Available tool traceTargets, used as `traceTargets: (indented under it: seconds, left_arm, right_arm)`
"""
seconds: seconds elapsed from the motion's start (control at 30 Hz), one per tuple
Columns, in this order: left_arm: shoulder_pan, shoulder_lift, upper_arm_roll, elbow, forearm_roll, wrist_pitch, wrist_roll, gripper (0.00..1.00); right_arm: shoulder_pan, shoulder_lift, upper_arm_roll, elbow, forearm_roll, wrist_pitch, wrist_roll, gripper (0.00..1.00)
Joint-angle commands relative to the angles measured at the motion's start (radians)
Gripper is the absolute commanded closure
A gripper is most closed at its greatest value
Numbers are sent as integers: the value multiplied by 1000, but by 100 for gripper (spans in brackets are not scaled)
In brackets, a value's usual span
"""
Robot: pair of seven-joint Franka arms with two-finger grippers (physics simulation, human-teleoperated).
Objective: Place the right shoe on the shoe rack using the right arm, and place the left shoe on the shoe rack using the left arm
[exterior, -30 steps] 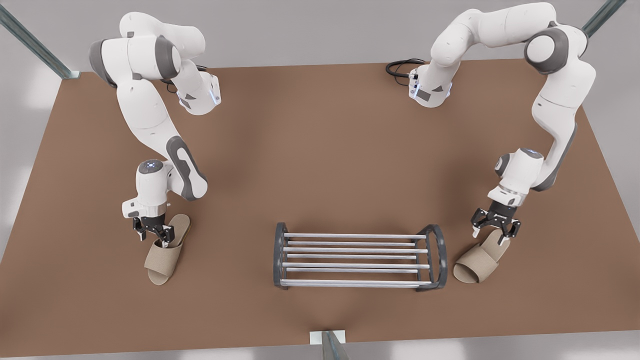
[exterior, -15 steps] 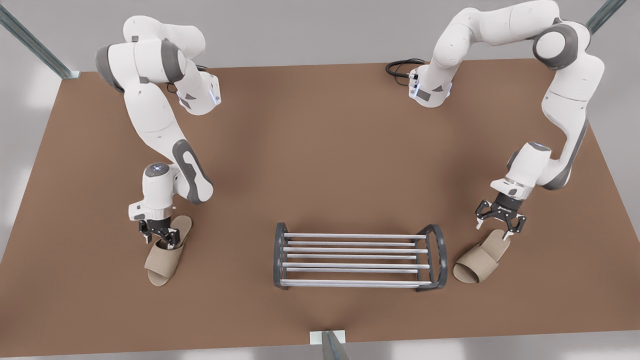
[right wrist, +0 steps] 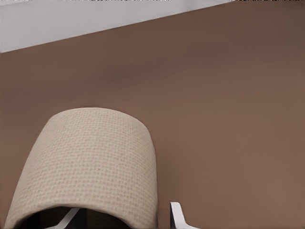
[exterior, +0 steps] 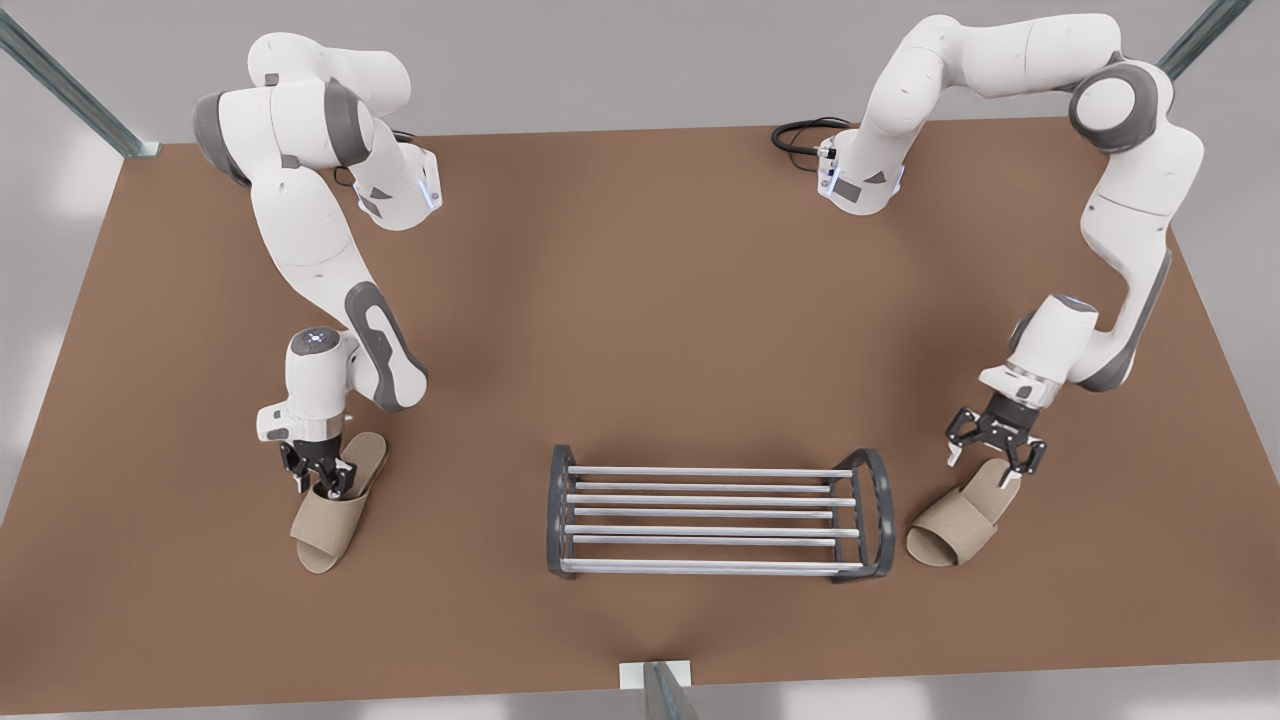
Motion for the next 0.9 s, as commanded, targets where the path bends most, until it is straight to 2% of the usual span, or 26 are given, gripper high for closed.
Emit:
traceTargets:
  seconds: [0.0,0.07,0.13,0.2,0.23,0.3,0.5,0.6,0.67,0.7,0.87]
  left_arm:
    - [-12,-3,-20,5,-70,-23,-153,0]
    - [5,-5,-65,-13,-251,-92,177,0]
    - [57,-2,-124,-72,-449,-136,421,0]
    - [144,11,-279,-72,-770,-369,692,0]
    - [186,29,-324,-73,-796,-434,701,0]
    - [236,41,-381,-70,-790,-555,706,0]
    - [255,61,-398,-70,-782,-560,847,0]
    - [250,95,-398,-64,-716,-548,966,0]
    - [250,113,-398,-61,-630,-509,966,0]
    - [246,120,-398,-61,-615,-502,966,0]
    - [204,160,-346,-65,-575,-390,966,0]
  right_arm:
    - [-2,-1,0,3,7,-1,11,28]
    - [-2,-1,0,9,9,-1,28,38]
    - [-2,-1,0,9,12,-1,28,43]
    - [-4,-1,0,9,13,-1,28,50]
    - [-4,-1,0,9,13,-1,28,55]
    - [-4,-1,0,9,13,-1,28,59]
    - [-2,-10,1,20,13,-2,132,65]
    - [-10,-19,6,28,13,-2,155,66]
    - [-12,-28,6,28,13,-4,177,71]
    - [-15,-35,7,28,15,-5,178,79]
    - [-16,-56,7,26,15,-11,206,79]
